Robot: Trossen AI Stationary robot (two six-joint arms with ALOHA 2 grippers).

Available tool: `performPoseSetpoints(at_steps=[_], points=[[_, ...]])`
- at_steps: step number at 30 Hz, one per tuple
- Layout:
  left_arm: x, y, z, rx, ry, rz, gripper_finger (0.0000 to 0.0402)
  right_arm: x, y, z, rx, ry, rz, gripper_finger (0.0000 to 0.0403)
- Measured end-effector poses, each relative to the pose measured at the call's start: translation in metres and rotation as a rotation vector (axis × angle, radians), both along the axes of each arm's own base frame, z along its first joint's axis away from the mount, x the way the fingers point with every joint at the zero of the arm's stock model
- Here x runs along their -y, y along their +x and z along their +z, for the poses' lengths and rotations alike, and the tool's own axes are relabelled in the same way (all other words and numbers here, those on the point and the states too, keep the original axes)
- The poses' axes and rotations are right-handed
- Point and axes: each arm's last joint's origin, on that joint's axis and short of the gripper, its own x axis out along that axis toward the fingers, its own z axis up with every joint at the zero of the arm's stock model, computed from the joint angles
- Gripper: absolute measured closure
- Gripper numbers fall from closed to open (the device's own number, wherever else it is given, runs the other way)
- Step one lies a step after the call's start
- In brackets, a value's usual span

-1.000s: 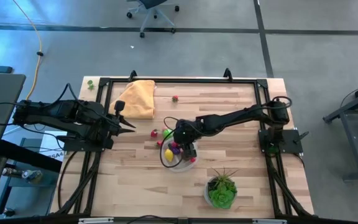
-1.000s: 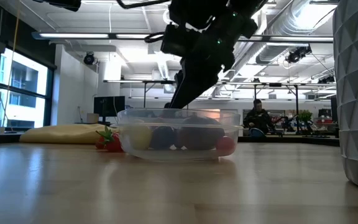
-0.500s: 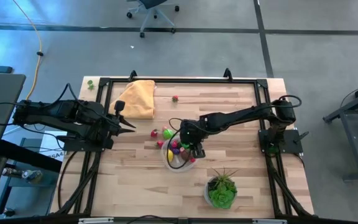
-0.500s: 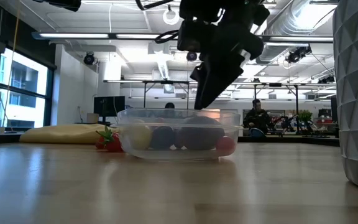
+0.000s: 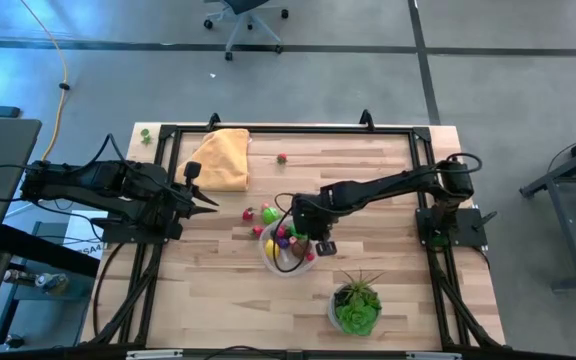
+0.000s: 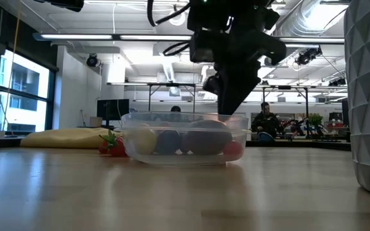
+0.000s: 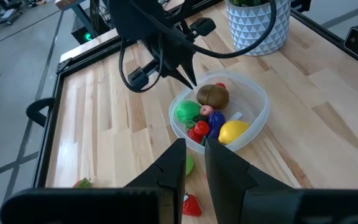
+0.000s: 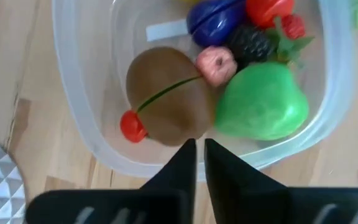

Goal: Pick and placing Produce into tupperware
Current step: Adjust the transparent bin

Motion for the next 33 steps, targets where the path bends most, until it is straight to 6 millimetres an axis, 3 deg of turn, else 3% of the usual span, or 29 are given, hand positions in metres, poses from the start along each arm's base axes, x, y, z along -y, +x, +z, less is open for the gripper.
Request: performPoseSetpoints(at_steps=[6, 33], points=[[0.000, 0.000, 0.000, 0.000, 0.000, 0.000, 0.0350, -0.005, -0.002, -0.001, -0.024, 0.053, 0.020, 0.0401], [0.000, 0.000, 0.000, 0.000, 0.000, 0.000, 0.0350, -0.066, -0.003, -0.007, -0.003, 0.095, 0.124, 0.0399]])
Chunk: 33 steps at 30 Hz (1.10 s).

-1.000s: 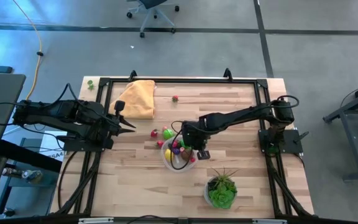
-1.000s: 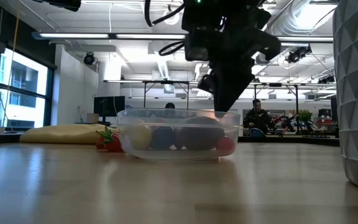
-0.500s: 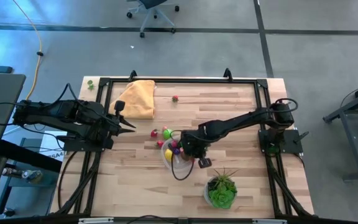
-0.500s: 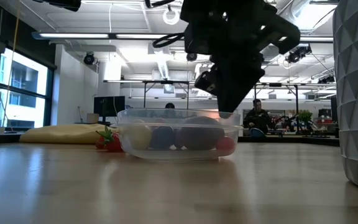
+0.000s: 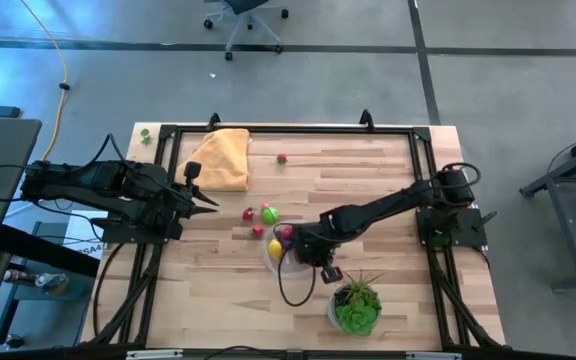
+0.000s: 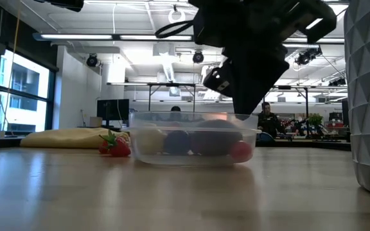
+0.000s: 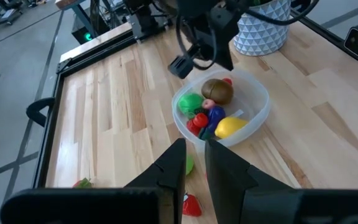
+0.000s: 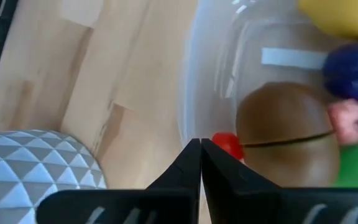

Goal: Pick and placing Produce into tupperware
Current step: Adjust the transparent bin, then put the red strawberry into the transparent bin

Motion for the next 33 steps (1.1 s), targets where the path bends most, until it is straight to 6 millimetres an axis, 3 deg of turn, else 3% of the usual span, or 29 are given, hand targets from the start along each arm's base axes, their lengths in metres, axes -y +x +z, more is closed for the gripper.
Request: performPoseSetpoints(at_steps=[19, 29, 33], points=[[0.000, 0.000, 0.000, 0.000, 0.000, 0.000, 0.0350, -0.035, -0.006, 0.002, 0.010, 0.040, 0.018, 0.0399], [0.000, 0.000, 0.000, 0.000, 0.000, 0.000, 0.0350, -0.034, -0.005, 0.002, 0.034, 0.010, 0.012, 0.0399], [0.000, 0.000, 0.000, 0.000, 0.000, 0.000, 0.0350, -0.027, 0.000, 0.012, 0.072, -0.038, 0.008, 0.0399]])
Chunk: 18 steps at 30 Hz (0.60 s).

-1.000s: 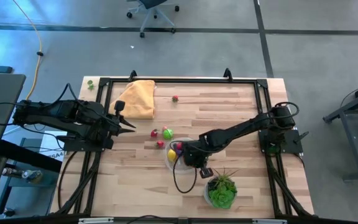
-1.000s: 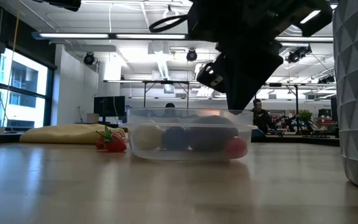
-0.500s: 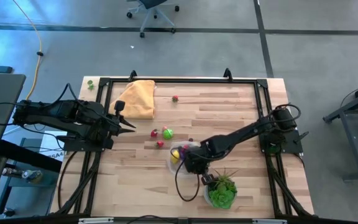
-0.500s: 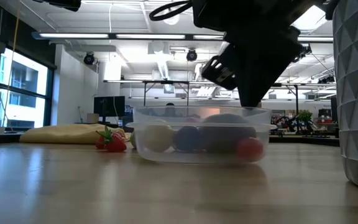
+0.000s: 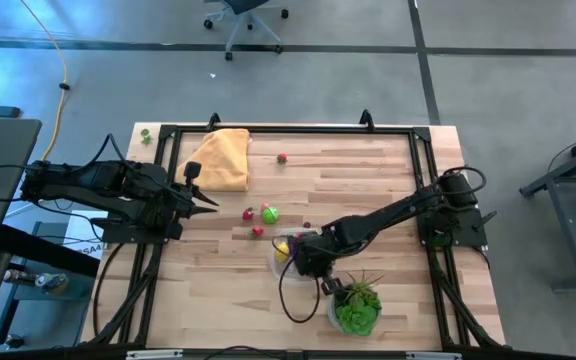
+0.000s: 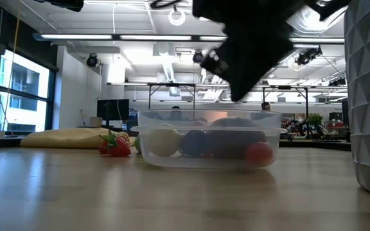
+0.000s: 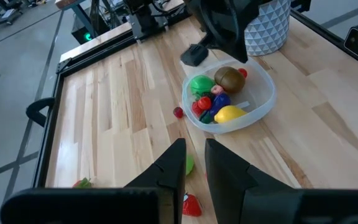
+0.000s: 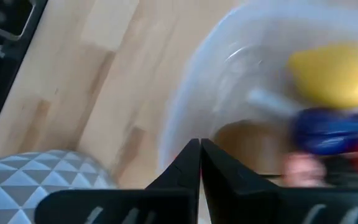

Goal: Pick and placing Produce into tupperware
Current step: Put the red strawberry into the transparent bin

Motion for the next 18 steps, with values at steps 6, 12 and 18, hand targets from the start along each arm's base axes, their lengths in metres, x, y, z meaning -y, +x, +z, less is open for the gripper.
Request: performPoseSetpoints(at_steps=[6, 12, 18], points=[[0.000, 0.000, 0.000, 0.000, 0.000, 0.000, 0.0350, 0.032, 0.005, 0.063, 0.185, -0.043, -0.019, 0.0402], [0.000, 0.000, 0.000, 0.000, 0.000, 0.000, 0.0350, 0.097, -0.028, 0.149, 0.452, -0.059, -0.152, 0.0402], [0.000, 0.000, 0.000, 0.000, 0.000, 0.000, 0.0350, 0.142, -0.102, 0.207, 0.552, -0.073, -0.308, 0.0403]])
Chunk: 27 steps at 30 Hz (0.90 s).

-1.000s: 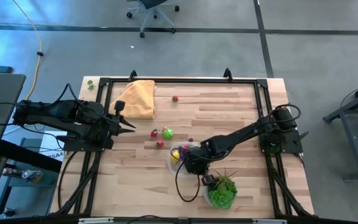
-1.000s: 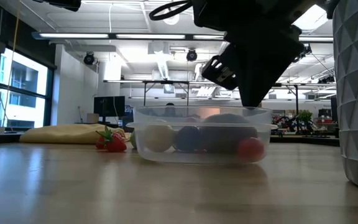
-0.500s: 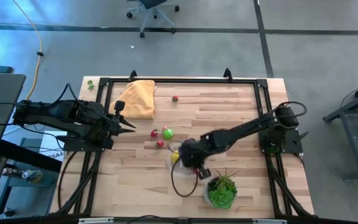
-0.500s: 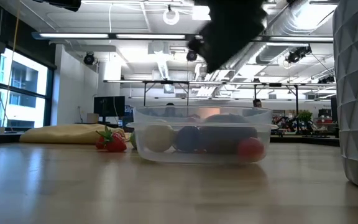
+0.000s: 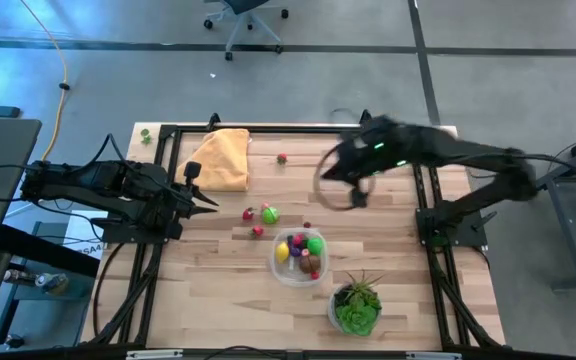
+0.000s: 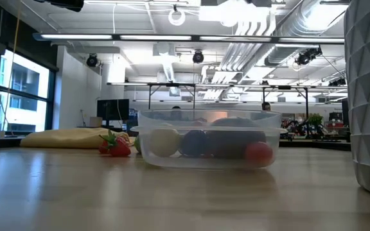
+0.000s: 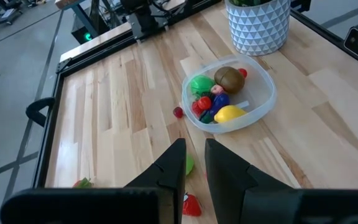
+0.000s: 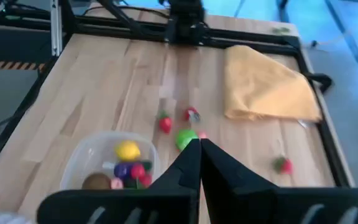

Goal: Pick and placing Produce into tupperware
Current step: Put the red strawberry into the transparent bin

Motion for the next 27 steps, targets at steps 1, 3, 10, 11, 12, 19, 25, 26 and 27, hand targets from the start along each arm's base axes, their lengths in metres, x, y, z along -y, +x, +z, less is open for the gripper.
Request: performPoseSetpoints(at_steps=[1, 3, 10, 11, 12, 19, 25, 26, 27], points=[[0.000, 0.000, 0.000, 0.000, 0.000, 0.000, 0.0350, 0.002, -0.013, 0.006, 0.001, 0.001, -0.014, 0.0403], [0.000, 0.000, 0.000, 0.000, 0.000, 0.000, 0.0350, 0.002, -0.037, 0.015, 0.004, 0.005, -0.036, 0.0403], [0.000, 0.000, 0.000, 0.000, 0.000, 0.000, 0.0350, -0.005, -0.097, 0.025, 0.045, 0.027, -0.102, 0.0403], [0.000, 0.000, 0.000, 0.000, 0.000, 0.000, 0.0350, -0.006, -0.104, 0.019, 0.065, 0.036, -0.110, 0.0403], [0.000, 0.000, 0.000, 0.000, 0.000, 0.000, 0.0350, -0.007, -0.111, 0.012, 0.091, 0.043, -0.116, 0.0403], [0.000, 0.000, 0.000, 0.000, 0.000, 0.000, 0.0350, -0.015, -0.146, -0.061, 0.166, 0.203, -0.122, 0.0403], [0.000, 0.000, 0.000, 0.000, 0.000, 0.000, 0.0350, -0.020, -0.161, -0.106, 0.140, 0.264, -0.020, 0.0403], [0.000, 0.000, 0.000, 0.000, 0.000, 0.000, 0.0350, -0.021, -0.163, -0.110, 0.143, 0.232, 0.002, 0.0403], [0.000, 0.000, 0.000, 0.000, 0.000, 0.000, 0.0350, -0.021, -0.164, -0.113, 0.150, 0.188, 0.032, 0.0403]])
